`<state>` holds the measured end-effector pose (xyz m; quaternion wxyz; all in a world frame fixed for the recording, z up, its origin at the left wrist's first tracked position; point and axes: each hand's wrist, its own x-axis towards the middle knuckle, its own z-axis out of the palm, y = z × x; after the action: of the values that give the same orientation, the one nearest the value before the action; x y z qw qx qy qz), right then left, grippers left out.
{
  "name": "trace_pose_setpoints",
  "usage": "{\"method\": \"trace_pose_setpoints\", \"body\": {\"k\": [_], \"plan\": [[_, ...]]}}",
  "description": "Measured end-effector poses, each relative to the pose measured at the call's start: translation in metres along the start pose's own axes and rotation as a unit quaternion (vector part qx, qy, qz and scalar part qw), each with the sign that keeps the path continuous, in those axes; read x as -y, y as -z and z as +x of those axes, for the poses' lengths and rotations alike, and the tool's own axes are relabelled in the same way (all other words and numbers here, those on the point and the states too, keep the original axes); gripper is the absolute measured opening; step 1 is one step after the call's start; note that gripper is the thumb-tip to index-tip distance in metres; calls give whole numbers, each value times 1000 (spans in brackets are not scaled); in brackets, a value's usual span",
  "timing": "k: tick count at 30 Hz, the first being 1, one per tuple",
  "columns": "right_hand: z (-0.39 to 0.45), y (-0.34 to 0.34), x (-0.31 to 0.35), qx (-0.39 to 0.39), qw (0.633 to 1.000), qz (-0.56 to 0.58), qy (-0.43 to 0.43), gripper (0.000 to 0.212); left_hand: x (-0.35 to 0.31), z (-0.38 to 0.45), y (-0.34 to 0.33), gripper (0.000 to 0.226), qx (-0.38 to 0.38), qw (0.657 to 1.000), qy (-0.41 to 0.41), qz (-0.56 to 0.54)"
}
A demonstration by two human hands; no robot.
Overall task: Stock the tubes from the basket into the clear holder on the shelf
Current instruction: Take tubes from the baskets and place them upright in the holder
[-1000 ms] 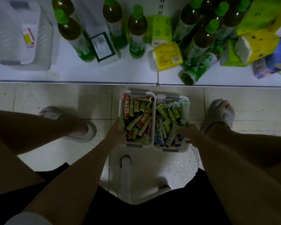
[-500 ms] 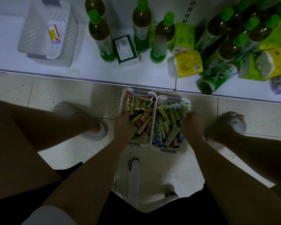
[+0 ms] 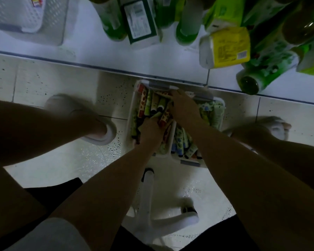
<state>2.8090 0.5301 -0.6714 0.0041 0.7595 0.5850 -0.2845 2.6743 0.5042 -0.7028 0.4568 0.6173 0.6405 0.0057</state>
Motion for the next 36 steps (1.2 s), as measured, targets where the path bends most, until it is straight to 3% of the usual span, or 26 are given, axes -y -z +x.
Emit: {"method": "trace_pose_setpoints", "body": {"k": [4, 9, 12, 16, 18, 21, 23, 24, 27, 32, 34, 36], "plan": [[13, -9, -1, 22, 999, -36, 4, 44, 1, -6, 10, 38, 13, 994, 34, -104], [19, -9, 5, 3, 995, -101, 17, 24, 28, -17, 48, 37, 168, 957, 87, -221], [19, 3, 6, 28, 999, -41, 2, 25, 35, -21, 68, 20, 205, 925, 124, -296], [4, 40, 0, 75, 988, 124, -52, 19, 23, -27, 81, 34, 206, 910, 118, -340], [-8, 56, -4, 101, 959, 240, -108, 10, 10, -32, 86, 35, 197, 911, 100, -348], [-31, 79, -2, 149, 845, 478, -186, 4, -14, -43, 94, 22, 192, 914, 50, -355], [-46, 95, 3, 158, 801, 550, -178, 21, -33, -52, 101, 22, 193, 911, 13, -364], [-52, 103, 7, 158, 795, 561, -165, 24, -43, -57, 107, 27, 189, 908, -1, -374], [-73, 136, 25, 150, 804, 561, -125, 18, -76, -69, 134, 34, 168, 905, -48, -387], [-105, 194, 55, 56, 858, 509, -37, 35, -128, -91, 193, 38, 124, 893, -123, -415], [-121, 218, 68, 25, 887, 460, 26, 36, -145, -103, 218, 33, 123, 898, -159, -392], [-137, 240, 80, -3, 892, 448, 68, 45, -159, -116, 243, 32, 119, 906, -199, -354]]}}
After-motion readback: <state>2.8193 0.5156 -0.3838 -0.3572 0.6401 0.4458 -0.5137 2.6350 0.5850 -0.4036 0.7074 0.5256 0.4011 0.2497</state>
